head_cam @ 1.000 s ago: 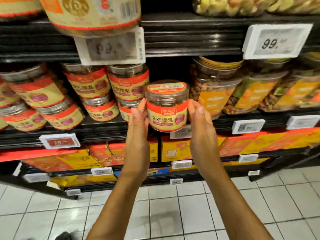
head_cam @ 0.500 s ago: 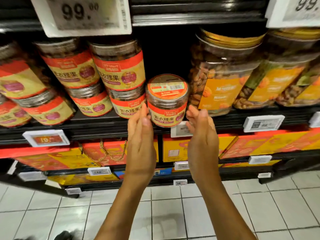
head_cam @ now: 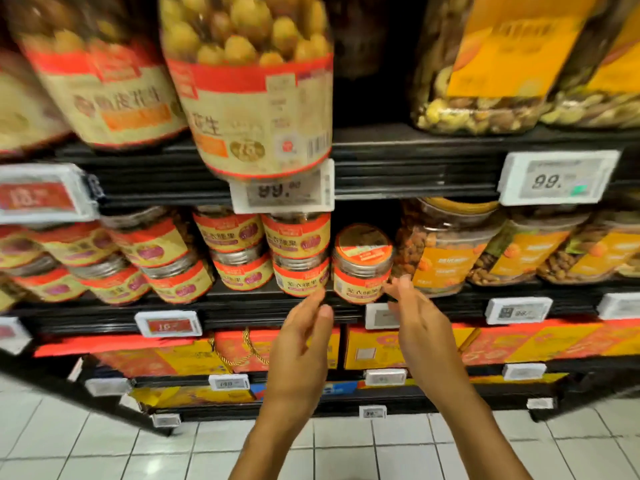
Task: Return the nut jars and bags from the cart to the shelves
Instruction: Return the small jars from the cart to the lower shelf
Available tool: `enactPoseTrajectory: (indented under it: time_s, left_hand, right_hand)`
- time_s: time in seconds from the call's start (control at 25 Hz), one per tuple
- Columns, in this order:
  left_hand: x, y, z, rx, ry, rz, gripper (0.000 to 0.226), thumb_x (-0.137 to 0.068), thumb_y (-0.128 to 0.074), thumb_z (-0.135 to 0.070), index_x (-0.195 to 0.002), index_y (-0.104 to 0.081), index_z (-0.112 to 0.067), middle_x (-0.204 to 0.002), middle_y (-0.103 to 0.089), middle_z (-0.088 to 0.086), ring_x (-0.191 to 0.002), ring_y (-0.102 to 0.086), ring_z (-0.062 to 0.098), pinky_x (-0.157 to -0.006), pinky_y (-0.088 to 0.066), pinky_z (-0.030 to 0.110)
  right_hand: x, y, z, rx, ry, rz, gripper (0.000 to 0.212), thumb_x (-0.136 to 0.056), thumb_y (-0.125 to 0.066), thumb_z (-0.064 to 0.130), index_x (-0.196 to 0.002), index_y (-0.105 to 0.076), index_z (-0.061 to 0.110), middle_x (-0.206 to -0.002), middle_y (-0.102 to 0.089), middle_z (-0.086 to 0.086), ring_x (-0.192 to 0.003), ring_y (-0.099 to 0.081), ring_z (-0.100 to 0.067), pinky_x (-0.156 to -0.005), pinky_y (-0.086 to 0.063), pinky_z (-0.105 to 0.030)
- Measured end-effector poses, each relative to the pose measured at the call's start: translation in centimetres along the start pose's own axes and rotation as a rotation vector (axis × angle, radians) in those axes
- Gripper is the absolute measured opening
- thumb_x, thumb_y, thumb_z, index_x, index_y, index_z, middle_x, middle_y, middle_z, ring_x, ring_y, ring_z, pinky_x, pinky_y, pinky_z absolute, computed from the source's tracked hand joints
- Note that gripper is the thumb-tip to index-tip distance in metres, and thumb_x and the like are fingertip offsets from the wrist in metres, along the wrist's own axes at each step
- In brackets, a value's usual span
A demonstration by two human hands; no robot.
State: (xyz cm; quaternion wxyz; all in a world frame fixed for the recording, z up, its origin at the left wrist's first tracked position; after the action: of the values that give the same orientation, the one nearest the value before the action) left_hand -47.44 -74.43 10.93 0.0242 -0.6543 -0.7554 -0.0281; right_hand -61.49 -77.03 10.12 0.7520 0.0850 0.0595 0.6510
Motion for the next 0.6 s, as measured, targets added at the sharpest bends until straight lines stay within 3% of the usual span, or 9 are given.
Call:
enactPoseTrajectory:
  time_s: [0.08,0.16,0.2,0.28,0.36,0.48,0.6]
  left_hand:
    - [1.2,2.9,-2.2,0.08,-0.047,-0.118,0.022,-0.088,-0.05,-0.024,-0.106,-0.064,-0.024,-0.111,-0.068,-0.006,-0.115,-0.059,0.017,-0.096,-0.046,0.028]
    - [2.7,6.7,-5.9,0.149,-0.149,-0.203,0.024,-0.083,-0.051,-0.03,-0.096,-0.068,-0.021,-0.094,-0.074,-0.007,-0.104,-0.065,0.022,-0.086,-0.051,0.025]
    - [2.7,8.4,-7.8,0.168,-0.194,-0.214,0.023,-0.084,-0.053,-0.033,-0.097,-0.068,-0.022,-0.095,-0.074,-0.009,-0.103,-0.065,0.02,-0.086,-0.052,0.024]
    - [2.1,10.2,-11.7,0.158,-0.225,-0.173,0.019,-0.092,-0.052,-0.036,-0.103,-0.066,-0.028,-0.107,-0.071,-0.011,-0.109,-0.063,0.013,-0.095,-0.048,0.027]
    - [0.8,10.5,-14.3,0.124,-0.228,-0.128,0.025,-0.098,-0.041,-0.03,-0.114,-0.06,-0.031,-0.124,-0.062,-0.009,-0.121,-0.055,0.01,-0.107,-0.039,0.034]
    - [-1.6,9.9,-17.4,0.116,-0.188,-0.071,0.038,-0.102,-0.031,-0.026,-0.137,-0.045,-0.017,-0.142,-0.047,0.001,-0.131,-0.043,0.012,-0.115,-0.029,0.035]
    - [-3.1,8.8,-18.7,0.132,-0.147,0.014,0.05,-0.102,-0.022,-0.038,-0.145,-0.032,-0.016,-0.151,-0.035,0.0,-0.136,-0.034,0.01,-0.112,-0.025,0.025]
  right_hand:
    - [1.3,0.7,4.4,-0.063,0.082,-0.133,0.034,-0.092,-0.039,0.054,-0.085,-0.069,0.041,-0.096,-0.07,0.003,-0.098,-0.064,-0.015,-0.087,-0.051,-0.035]
    - [3.2,0.4,9.8,-0.106,0.247,-0.156,0.034,-0.089,-0.036,0.057,-0.09,-0.068,0.045,-0.1,-0.07,0.013,-0.101,-0.063,-0.005,-0.086,-0.051,-0.026]
    - [3.9,-0.1,12.5,-0.114,0.326,-0.139,0.036,-0.088,-0.033,0.057,-0.099,-0.065,0.044,-0.106,-0.068,0.017,-0.107,-0.06,-0.002,-0.089,-0.048,-0.021]
    - [4.7,-1.4,16.3,-0.105,0.385,-0.123,0.038,-0.089,-0.03,0.054,-0.113,-0.057,0.041,-0.118,-0.062,0.018,-0.116,-0.054,-0.001,-0.097,-0.043,-0.021]
    - [4.4,-2.6,18.2,-0.059,0.351,-0.155,0.041,-0.092,-0.029,0.047,-0.122,-0.053,0.032,-0.125,-0.057,0.01,-0.121,-0.05,-0.005,-0.105,-0.039,-0.03]
    - [3.4,-4.0,19.6,-0.041,0.282,-0.18,0.045,-0.097,-0.027,0.035,-0.129,-0.052,0.017,-0.126,-0.054,0.004,-0.12,-0.049,-0.01,-0.107,-0.036,-0.031]
    - [2.4,-4.9,19.6,-0.124,0.238,-0.114,0.033,-0.101,-0.024,0.036,-0.108,-0.056,0.041,-0.105,-0.056,0.025,-0.106,-0.053,0.001,-0.095,-0.038,-0.019]
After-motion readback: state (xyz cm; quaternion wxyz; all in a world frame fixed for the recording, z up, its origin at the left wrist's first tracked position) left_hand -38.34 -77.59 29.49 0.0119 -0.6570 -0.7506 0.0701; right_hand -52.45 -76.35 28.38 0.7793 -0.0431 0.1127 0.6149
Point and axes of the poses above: each hand's wrist, its own x-axis away from the middle knuckle, its own y-axis out of the back of the hand, z = x × y, the point moved 1 cm from there along -x, towards the middle knuckle
